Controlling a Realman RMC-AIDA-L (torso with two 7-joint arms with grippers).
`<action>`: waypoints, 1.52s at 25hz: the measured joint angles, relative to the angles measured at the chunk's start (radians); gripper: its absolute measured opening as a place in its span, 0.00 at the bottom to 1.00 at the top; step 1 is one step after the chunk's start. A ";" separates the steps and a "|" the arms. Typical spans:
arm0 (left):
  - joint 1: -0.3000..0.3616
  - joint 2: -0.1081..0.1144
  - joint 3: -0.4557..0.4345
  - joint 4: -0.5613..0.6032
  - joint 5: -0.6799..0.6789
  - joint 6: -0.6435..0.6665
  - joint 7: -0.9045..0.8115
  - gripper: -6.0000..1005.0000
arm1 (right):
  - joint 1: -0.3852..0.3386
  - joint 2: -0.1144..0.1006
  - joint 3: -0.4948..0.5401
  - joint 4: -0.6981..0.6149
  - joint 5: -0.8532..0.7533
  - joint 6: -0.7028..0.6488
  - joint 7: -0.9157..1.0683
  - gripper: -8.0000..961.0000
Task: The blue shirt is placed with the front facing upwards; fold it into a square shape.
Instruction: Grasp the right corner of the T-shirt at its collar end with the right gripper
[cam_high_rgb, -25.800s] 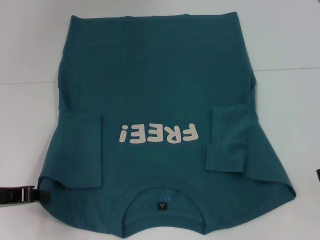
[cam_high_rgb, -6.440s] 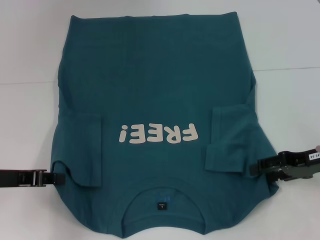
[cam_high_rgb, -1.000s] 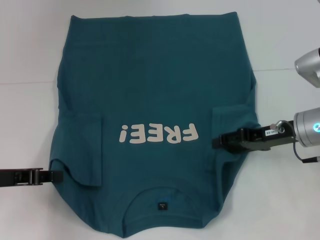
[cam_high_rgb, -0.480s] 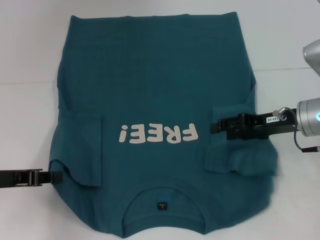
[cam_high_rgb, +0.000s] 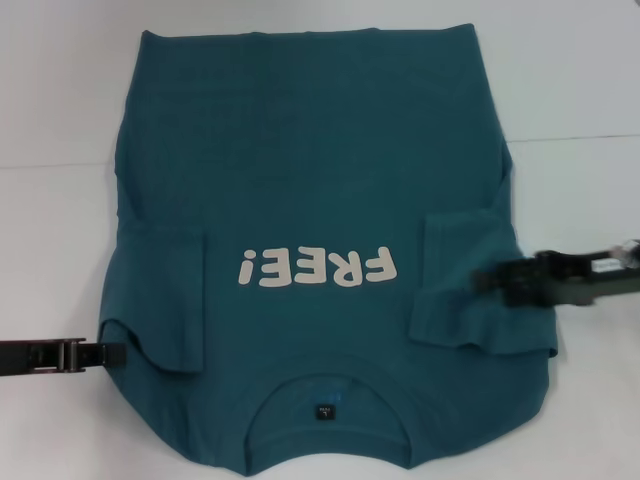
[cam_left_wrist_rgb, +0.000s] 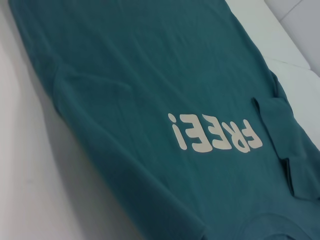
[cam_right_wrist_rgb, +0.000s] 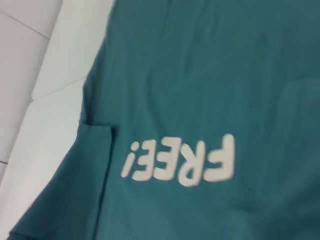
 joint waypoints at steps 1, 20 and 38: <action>0.000 0.000 0.000 0.000 0.000 0.000 0.001 0.04 | -0.017 -0.010 0.001 -0.007 0.000 -0.017 0.003 0.77; -0.002 0.002 0.000 0.009 0.000 0.002 0.002 0.04 | -0.054 -0.069 -0.010 -0.022 -0.151 -0.134 0.080 0.77; -0.001 0.002 0.000 0.009 0.000 0.002 0.002 0.04 | -0.007 -0.020 -0.015 -0.016 -0.205 -0.050 0.090 0.73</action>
